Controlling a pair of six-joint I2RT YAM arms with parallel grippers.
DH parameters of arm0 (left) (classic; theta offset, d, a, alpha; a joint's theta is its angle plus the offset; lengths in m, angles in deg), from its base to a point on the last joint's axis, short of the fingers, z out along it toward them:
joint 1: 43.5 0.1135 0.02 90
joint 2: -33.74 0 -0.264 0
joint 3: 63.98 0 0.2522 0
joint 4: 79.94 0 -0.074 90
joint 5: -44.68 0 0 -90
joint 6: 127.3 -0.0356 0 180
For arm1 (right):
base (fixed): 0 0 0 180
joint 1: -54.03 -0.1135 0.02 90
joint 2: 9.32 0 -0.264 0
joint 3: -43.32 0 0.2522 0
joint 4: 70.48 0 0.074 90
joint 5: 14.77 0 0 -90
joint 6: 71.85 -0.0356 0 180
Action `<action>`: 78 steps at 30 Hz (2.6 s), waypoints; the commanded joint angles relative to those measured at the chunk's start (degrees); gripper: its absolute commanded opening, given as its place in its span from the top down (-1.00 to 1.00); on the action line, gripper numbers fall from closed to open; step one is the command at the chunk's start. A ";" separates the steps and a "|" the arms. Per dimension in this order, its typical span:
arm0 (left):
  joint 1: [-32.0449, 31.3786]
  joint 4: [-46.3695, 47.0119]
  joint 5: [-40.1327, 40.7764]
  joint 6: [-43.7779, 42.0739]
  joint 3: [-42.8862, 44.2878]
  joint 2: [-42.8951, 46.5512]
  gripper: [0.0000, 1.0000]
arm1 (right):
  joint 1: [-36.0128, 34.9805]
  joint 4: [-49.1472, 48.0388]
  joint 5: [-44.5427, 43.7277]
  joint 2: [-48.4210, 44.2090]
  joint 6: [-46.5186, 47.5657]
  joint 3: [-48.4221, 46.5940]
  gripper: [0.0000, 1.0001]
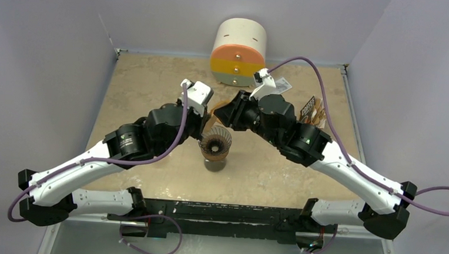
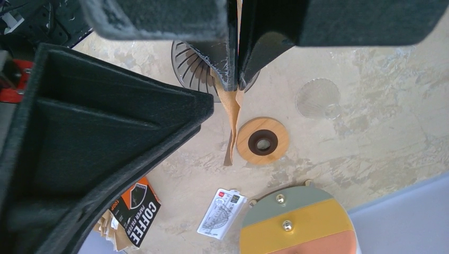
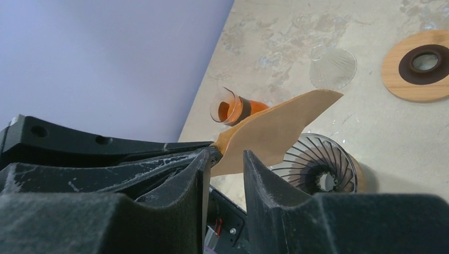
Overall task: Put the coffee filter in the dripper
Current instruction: Place the coffee filter in the coffee dripper.
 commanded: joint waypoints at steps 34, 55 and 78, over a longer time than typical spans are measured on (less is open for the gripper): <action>-0.12 -4.76 3.72 -0.28 0.52 4.24 0.22 | -0.34 1.74 -0.64 -0.28 0.44 3.37 0.29; 19.83 -8.24 -27.36 15.22 -6.00 2.01 -0.22 | -0.28 5.54 -8.48 -9.93 3.98 11.09 0.18; 30.44 0.96 -41.67 15.98 -11.35 -2.52 0.69 | -0.28 4.92 -8.50 -11.86 4.65 13.55 0.17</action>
